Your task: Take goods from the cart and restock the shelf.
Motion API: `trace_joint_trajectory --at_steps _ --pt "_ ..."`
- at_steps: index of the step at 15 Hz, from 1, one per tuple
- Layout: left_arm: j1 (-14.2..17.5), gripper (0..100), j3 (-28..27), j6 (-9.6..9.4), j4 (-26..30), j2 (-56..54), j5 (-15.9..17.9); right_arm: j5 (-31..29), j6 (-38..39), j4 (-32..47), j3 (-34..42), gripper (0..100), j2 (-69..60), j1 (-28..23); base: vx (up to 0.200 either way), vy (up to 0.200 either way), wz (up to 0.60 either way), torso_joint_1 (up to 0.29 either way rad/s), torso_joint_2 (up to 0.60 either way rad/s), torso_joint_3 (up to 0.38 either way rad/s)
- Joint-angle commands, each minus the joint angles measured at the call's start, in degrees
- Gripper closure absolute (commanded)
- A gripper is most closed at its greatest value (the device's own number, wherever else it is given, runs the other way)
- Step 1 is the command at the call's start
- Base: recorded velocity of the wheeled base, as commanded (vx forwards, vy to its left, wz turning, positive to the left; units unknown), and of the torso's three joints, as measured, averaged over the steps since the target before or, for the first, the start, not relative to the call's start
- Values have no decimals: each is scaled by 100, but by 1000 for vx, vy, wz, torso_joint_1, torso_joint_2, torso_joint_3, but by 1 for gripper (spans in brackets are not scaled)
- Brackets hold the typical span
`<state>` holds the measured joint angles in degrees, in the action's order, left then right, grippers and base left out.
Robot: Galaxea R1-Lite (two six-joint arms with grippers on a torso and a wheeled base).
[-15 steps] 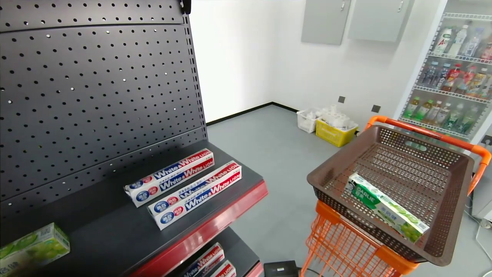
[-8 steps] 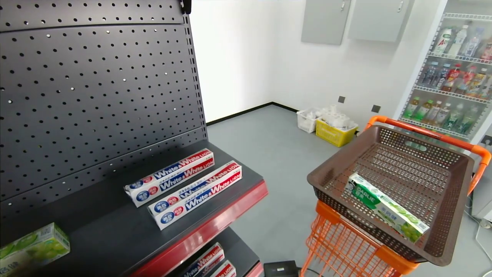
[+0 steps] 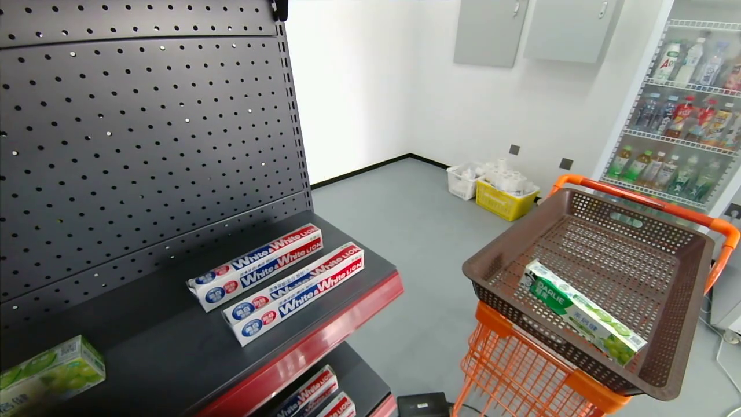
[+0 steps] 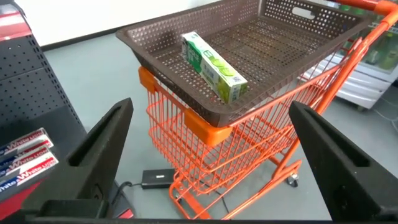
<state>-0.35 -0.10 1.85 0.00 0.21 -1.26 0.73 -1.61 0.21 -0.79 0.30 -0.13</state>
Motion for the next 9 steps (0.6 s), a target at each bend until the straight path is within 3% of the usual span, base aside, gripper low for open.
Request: trace_joint_trajectory --at_steps 1,5,7,8,9 --pt "0 0 1 17 0 6 -15 -100 -138 -91 -1476 0 1991 -285 0 0 0 0 0 0" --pt "0 0 1 8 0 6 -6 -1101 -120 85 -2215 0 3169 -1217 0 0 0 0 0 0" --pt "0 0 1 8 0 6 -15 -1172 -24 76 -2566 0 3687 -1428 0 0 0 0 0 0" --pt "0 0 1 17 0 6 -15 -1181 -120 129 -2900 0 4496 -1806 0 0 0 0 0 0" --pt "0 0 1 8 0 6 -6 -1181 -305 234 -2891 0 4628 -1736 0 0 0 0 0 0"
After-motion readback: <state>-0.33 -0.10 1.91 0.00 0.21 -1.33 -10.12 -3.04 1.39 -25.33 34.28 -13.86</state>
